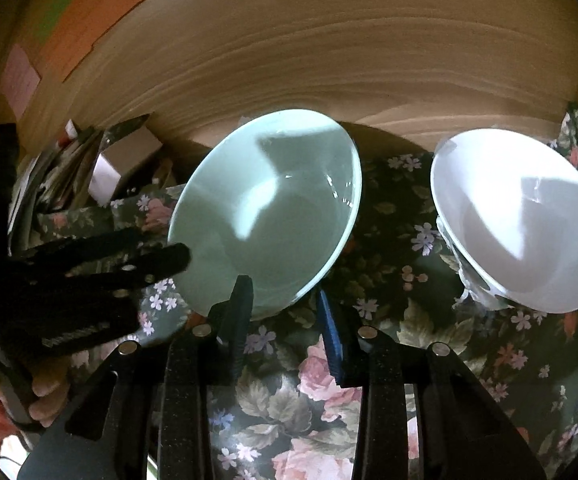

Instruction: Organize plates and bowls

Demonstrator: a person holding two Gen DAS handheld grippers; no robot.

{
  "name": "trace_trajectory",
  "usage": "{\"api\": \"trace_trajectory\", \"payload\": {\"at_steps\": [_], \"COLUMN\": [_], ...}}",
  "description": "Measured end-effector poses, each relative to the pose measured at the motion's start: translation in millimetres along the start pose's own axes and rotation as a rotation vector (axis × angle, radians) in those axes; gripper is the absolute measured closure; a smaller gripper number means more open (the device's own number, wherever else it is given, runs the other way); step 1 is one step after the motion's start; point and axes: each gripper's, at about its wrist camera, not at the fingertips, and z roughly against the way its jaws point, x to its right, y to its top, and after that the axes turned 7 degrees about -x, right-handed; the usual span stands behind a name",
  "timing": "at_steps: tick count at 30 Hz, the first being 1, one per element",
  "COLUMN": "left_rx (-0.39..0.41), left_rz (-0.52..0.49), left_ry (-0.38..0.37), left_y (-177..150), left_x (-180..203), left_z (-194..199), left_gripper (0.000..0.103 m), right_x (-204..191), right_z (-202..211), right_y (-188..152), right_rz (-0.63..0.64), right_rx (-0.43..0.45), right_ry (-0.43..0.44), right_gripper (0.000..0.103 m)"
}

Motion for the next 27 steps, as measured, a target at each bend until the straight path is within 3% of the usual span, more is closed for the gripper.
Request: {"api": "trace_trajectory", "payload": {"at_steps": [6, 16, 24, 27], "left_rx": [-0.045, -0.019, -0.014, -0.016], "left_rz": [-0.024, -0.029, -0.020, -0.017], "left_ry": [0.026, 0.016, -0.004, -0.030], "left_y": [6.9, 10.4, 9.9, 9.9], "left_x": [12.6, 21.8, 8.0, 2.9], "left_z": [-23.0, -34.9, -34.8, -35.0], "left_gripper": [0.059, 0.062, 0.062, 0.068], "right_x": [-4.4, -3.1, 8.4, 13.4], "right_z": [-4.6, 6.7, -12.6, -23.3], "right_y": [3.9, 7.1, 27.0, 34.4], "right_rz": [0.009, 0.038, -0.014, -0.031], "right_rx": [0.012, 0.040, 0.025, 0.005], "right_ry": [-0.004, -0.068, -0.091, -0.064], "right_gripper": [0.072, 0.069, 0.069, 0.072]}}
